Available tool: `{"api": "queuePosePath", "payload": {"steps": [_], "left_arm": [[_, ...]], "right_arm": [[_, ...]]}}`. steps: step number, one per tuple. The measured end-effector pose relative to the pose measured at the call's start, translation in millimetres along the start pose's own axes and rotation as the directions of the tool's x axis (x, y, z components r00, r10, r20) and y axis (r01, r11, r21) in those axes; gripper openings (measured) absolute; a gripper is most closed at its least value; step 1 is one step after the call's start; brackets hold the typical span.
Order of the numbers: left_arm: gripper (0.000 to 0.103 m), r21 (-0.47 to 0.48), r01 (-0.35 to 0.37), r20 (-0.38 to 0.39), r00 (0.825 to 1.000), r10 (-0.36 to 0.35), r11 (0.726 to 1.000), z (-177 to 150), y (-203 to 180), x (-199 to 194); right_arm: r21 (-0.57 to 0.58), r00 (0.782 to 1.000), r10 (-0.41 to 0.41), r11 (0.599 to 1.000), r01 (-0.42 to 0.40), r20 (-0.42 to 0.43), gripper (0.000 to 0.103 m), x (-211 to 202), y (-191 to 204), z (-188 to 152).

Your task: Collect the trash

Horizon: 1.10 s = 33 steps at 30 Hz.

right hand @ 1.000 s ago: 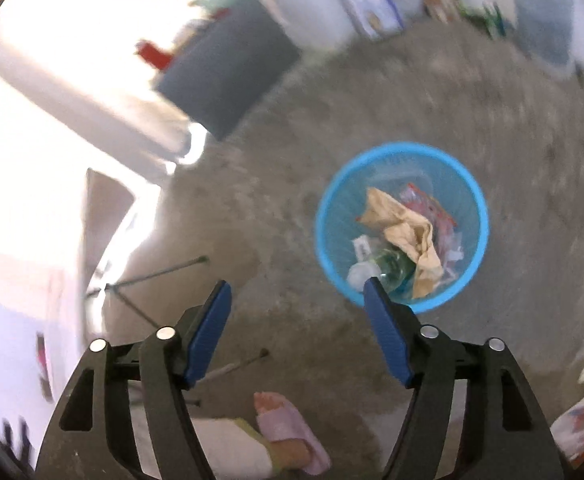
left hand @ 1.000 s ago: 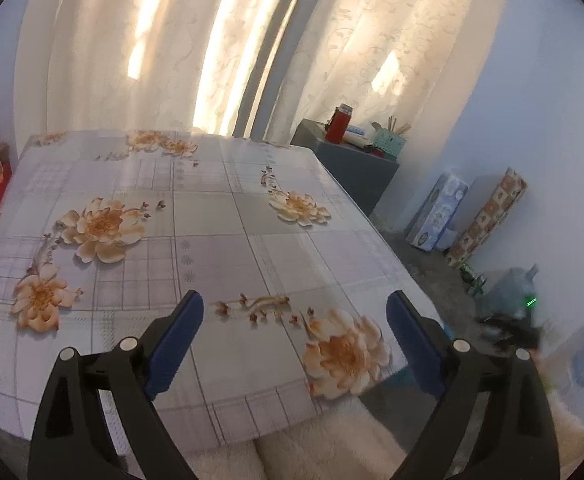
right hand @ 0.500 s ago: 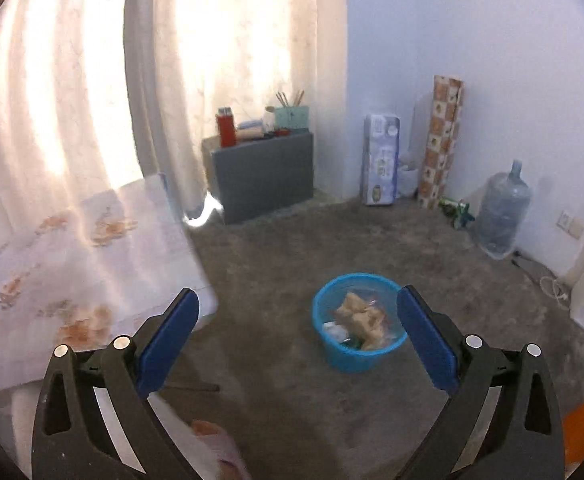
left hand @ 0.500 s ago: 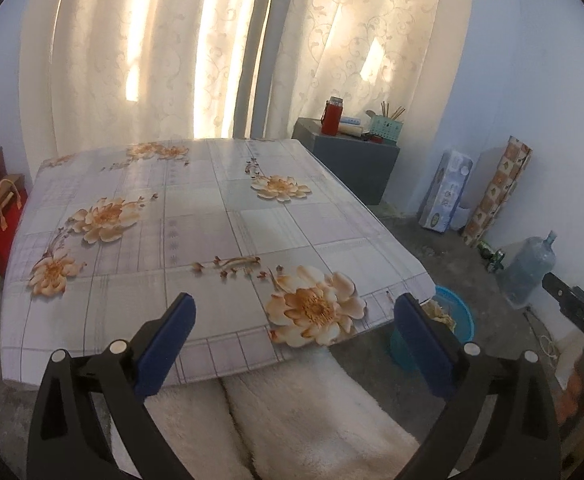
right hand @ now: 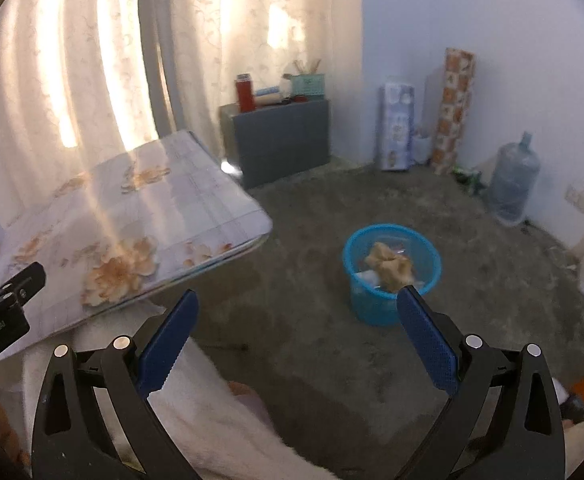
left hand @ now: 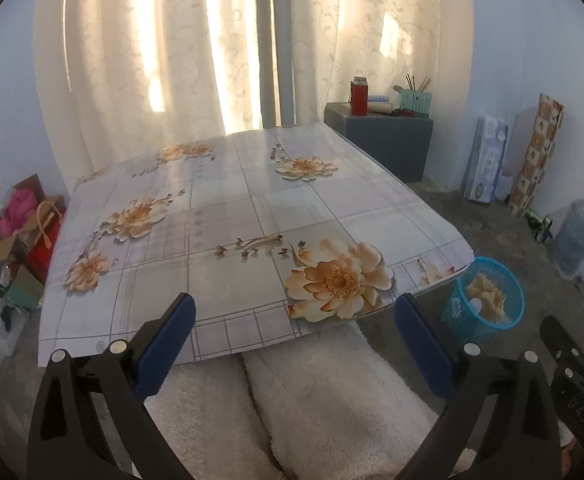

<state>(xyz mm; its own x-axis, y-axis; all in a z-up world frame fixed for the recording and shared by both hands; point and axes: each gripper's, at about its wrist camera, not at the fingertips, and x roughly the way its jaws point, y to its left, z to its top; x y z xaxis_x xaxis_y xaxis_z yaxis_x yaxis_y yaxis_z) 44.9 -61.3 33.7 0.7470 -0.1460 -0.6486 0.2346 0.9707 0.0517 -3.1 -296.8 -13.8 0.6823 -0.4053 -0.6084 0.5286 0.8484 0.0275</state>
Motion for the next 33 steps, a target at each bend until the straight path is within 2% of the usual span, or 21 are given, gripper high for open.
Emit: {"api": "queuePosePath", "payload": {"steps": [2, 5, 7, 10, 13, 20, 33], "left_arm": [[0.097, 0.022, -0.025, -0.014, 1.000, 0.025, 0.999, -1.8, -6.5, 1.9], [0.097, 0.008, -0.013, -0.027, 1.000, 0.013, 1.000, -5.2, -12.5, 3.2], [0.097, -0.010, -0.001, -0.036, 0.999, 0.001, 1.000, -8.7, -15.5, 2.5], [0.097, 0.004, -0.022, -0.049, 0.999, 0.022, 1.000, -14.2, -22.6, 2.4], [0.097, 0.019, -0.035, -0.062, 0.997, 0.036, 0.999, -19.1, -27.2, 2.0], [0.097, 0.037, -0.025, -0.076, 0.997, 0.028, 0.999, -24.8, -34.5, -0.7], [0.097, 0.007, -0.044, -0.101, 0.994, 0.044, 0.999, -26.4, -27.6, 0.7]], "right_arm": [[-0.003, 0.999, -0.041, 0.999, 0.041, 0.017, 0.095, -8.1, 0.9, -3.0], [0.007, 0.995, -0.094, 0.996, 0.094, 0.022, 0.095, -11.3, -5.7, -10.0], [0.022, 0.993, -0.115, 0.993, 0.116, -0.022, 0.095, -6.8, -11.9, -16.1], [0.049, 0.986, -0.137, 0.989, 0.142, -0.100, 0.095, 3.3, -21.5, -23.6], [0.093, 0.980, -0.152, 0.982, 0.164, -0.125, 0.095, 4.2, -31.4, -26.0], [0.122, 0.978, -0.170, 0.975, 0.185, -0.121, 0.095, 0.4, -36.3, -27.0], [0.126, 0.975, -0.184, 0.972, 0.200, -0.128, 0.095, -1.3, -38.4, -27.8]]}}
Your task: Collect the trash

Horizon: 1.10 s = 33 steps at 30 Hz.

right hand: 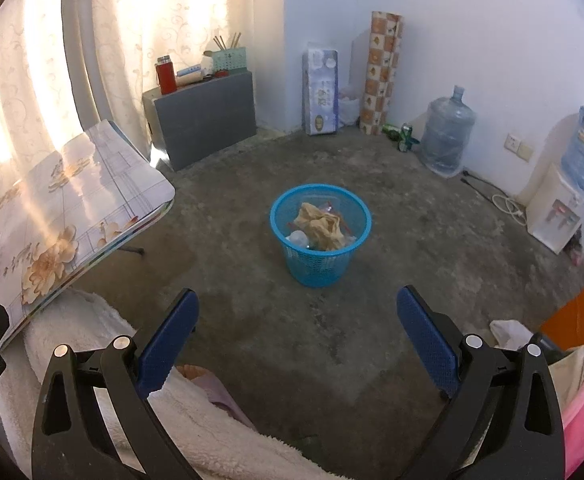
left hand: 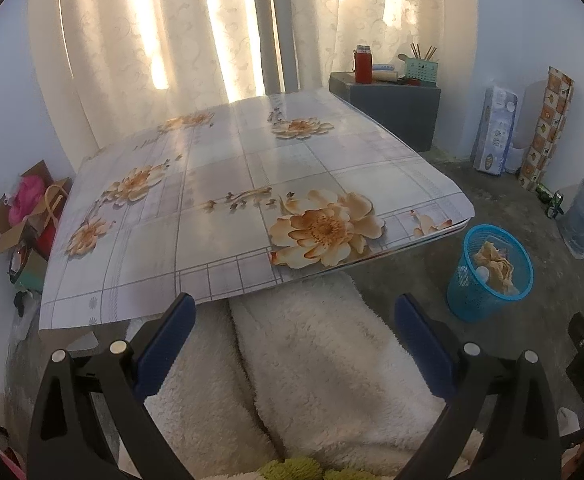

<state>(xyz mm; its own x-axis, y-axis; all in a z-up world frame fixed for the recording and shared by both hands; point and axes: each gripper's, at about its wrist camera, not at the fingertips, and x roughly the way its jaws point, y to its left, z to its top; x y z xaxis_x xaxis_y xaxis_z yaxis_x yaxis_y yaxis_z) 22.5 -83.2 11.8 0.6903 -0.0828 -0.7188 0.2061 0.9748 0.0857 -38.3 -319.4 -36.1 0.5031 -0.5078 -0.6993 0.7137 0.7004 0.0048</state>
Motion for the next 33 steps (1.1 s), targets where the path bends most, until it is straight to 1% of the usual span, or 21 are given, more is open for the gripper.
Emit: {"api": "queuePosePath", "payload": {"steps": [5, 33], "left_arm": [[0.097, -0.003, 0.001, -0.009, 1.000, -0.001, 1.000, 0.0, 1.6, 1.8], [0.097, 0.003, 0.001, -0.001, 1.000, -0.001, 1.000, 0.3, -0.4, 0.8]], "right_arm": [[0.003, 1.000, -0.001, 1.000, 0.001, 0.001, 0.095, -0.7, 1.1, -0.6], [-0.002, 1.000, -0.001, 1.000, 0.001, 0.003, 0.095, 0.0, 0.4, 1.8]]}}
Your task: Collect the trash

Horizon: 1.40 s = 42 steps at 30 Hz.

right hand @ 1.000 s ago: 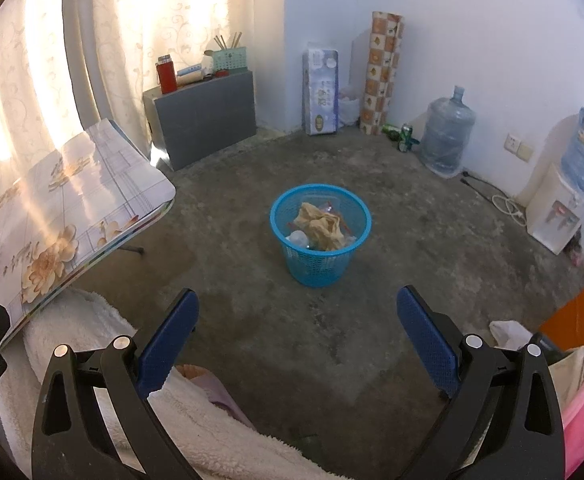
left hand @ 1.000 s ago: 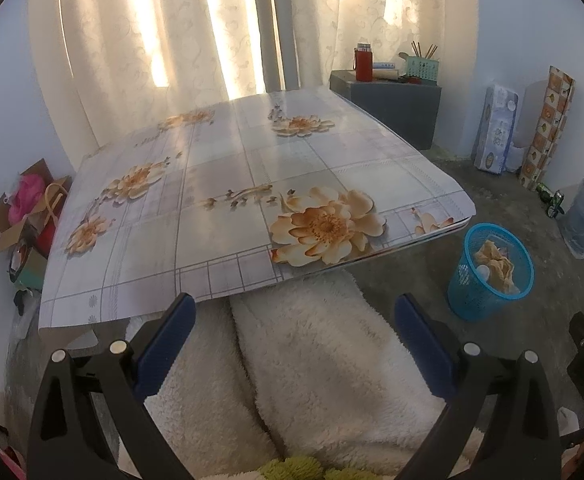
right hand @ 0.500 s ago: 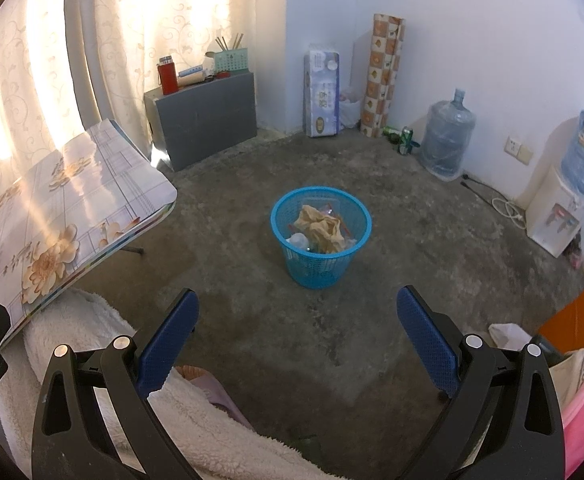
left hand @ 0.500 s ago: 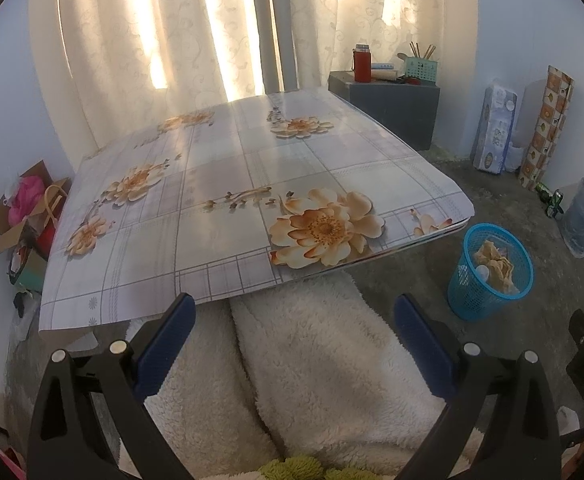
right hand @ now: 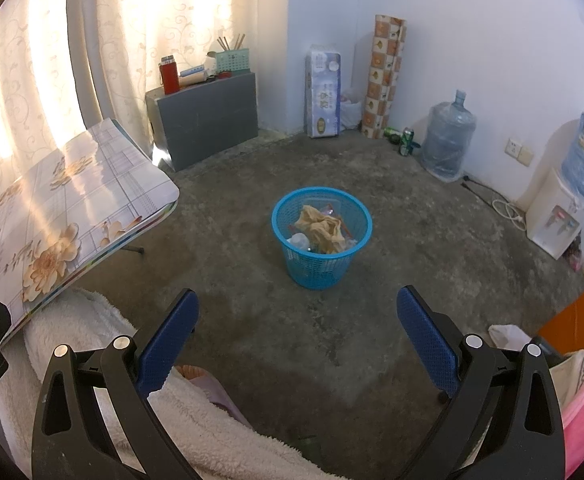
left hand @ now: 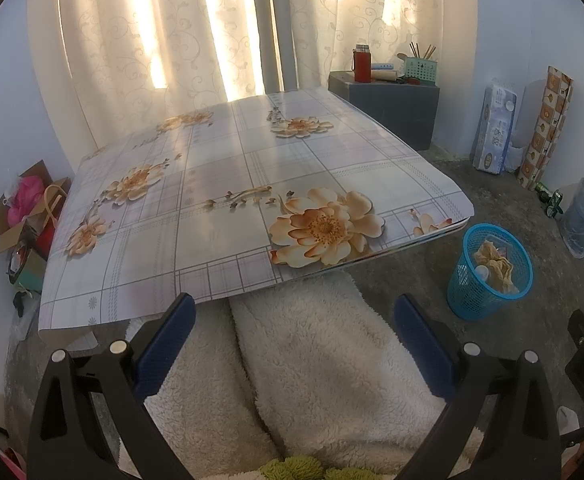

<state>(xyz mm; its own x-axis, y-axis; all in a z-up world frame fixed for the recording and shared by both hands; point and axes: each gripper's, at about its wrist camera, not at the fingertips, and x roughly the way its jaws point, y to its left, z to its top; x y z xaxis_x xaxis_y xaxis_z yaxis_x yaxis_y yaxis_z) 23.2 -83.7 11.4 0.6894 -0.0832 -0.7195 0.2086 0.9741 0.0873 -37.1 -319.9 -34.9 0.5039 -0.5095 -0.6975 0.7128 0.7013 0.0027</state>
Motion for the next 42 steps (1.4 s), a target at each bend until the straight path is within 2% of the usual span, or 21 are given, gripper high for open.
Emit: {"api": "queuePosePath", "payload": {"steps": [42], "left_arm": [[0.097, -0.002, 0.003, -0.001, 1.000, -0.003, 1.000, -0.6, 1.6, -0.2]], "right_arm": [[-0.005, 1.000, 0.000, 1.000, 0.000, -0.001, 0.095, 0.8, -0.2, 3.3]]}}
